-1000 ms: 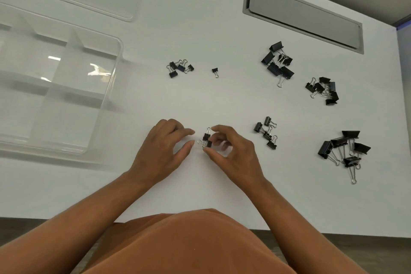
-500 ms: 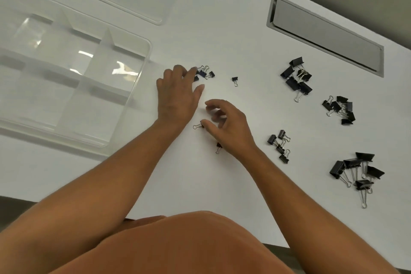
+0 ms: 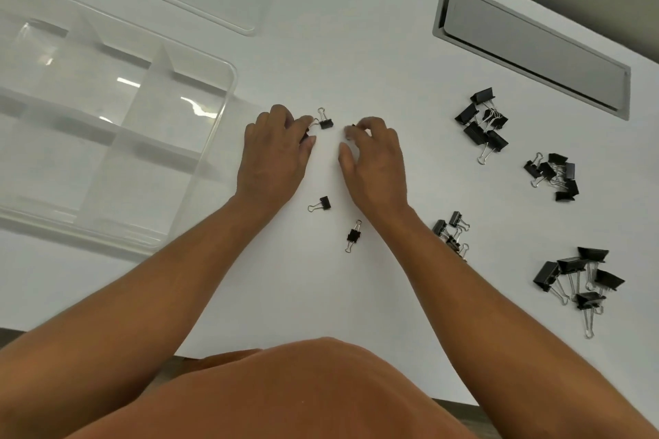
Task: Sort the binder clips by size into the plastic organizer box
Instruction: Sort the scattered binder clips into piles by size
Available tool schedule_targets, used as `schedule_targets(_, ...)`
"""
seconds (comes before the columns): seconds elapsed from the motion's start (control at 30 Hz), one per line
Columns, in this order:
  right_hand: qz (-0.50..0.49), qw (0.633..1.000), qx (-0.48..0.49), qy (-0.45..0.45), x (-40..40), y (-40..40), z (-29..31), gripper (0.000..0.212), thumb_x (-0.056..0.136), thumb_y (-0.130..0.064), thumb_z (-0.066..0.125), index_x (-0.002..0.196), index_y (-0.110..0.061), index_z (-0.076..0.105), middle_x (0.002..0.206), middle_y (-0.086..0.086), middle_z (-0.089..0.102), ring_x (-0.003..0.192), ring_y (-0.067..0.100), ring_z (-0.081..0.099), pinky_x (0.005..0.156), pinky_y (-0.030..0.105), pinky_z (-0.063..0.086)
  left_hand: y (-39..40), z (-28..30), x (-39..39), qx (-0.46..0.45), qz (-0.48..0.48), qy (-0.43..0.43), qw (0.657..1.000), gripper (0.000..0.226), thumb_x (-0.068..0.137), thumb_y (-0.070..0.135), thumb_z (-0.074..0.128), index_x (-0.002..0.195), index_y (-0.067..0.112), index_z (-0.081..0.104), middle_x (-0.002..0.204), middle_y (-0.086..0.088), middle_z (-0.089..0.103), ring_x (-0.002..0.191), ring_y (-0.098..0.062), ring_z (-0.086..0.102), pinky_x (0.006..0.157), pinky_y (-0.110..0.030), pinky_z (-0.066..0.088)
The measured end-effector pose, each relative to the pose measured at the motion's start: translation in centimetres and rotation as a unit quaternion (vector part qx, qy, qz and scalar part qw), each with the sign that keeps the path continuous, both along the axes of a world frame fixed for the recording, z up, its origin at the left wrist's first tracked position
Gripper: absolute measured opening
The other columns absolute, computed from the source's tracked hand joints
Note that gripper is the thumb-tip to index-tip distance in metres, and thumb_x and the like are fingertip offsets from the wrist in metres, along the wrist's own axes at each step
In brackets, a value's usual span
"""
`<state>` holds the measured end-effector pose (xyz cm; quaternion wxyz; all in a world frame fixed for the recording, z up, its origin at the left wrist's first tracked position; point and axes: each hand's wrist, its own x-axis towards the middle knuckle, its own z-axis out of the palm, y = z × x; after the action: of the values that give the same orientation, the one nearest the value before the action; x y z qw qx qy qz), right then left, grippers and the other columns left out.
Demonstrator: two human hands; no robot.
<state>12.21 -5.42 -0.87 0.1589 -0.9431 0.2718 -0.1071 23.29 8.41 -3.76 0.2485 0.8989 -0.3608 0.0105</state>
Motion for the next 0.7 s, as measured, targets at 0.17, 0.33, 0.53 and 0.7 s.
schedule_targets(0.17, -0.001, 0.999, -0.033, -0.013, -0.6, 0.5, -0.5, 0.031, 0.096, -0.019, 0.062, 0.125, -0.013, 0.069, 0.131, 0.009, 0.060, 0.108, 0.031, 0.056, 0.088, 0.044, 0.047, 1.4, -1.0, -0.6, -0.023, -0.002, 0.019, 1.000, 0.038, 0.103, 0.030, 0.060, 0.137, 0.013, 0.062, 0.107, -0.011, 0.058, 0.095, -0.033, 0.058, 0.084, -0.049, 0.048)
schedule_targets(0.33, 0.116, 0.993, 0.009, -0.002, 3.3, 0.3, -1.0, 0.040, 0.099, 0.000, 0.055, 0.139, -0.005, 0.062, 0.143, 0.016, 0.057, 0.118, 0.036, 0.054, 0.096, 0.038, 0.051, 0.9, -0.9, -0.3, -0.008, 0.036, 0.035, 0.999, 0.048, 0.102, 0.036, 0.063, 0.140, 0.008, 0.059, 0.108, -0.014, 0.058, 0.099, -0.035, 0.055, 0.087, -0.051, 0.049)
schedule_targets(0.53, 0.148, 0.989, 0.023, 0.019, 1.5, 1.0, -0.6, 0.028, 0.103, -0.009, 0.055, 0.124, -0.009, 0.072, 0.129, 0.006, 0.065, 0.114, 0.030, 0.056, 0.087, 0.039, 0.055, 2.4, -0.3, -1.5, -0.006, 0.035, 0.063, 0.997, 0.032, 0.099, 0.028, 0.070, 0.127, 0.012, 0.069, 0.106, -0.012, 0.059, 0.096, -0.035, 0.054, 0.081, -0.049, 0.045)
schedule_targets(0.7, 0.125, 0.989, 0.083, 0.021, -3.7, 3.5, -0.6, 0.028, 0.104, -0.007, 0.057, 0.128, -0.010, 0.071, 0.135, 0.005, 0.063, 0.120, 0.026, 0.055, 0.096, 0.029, 0.048, 4.9, 0.0, -4.5, 0.009, -0.049, 0.070, 0.996, 0.037, 0.096, 0.023, 0.073, 0.131, 0.015, 0.068, 0.104, -0.009, 0.060, 0.093, -0.033, 0.056, 0.078, -0.047, 0.046)
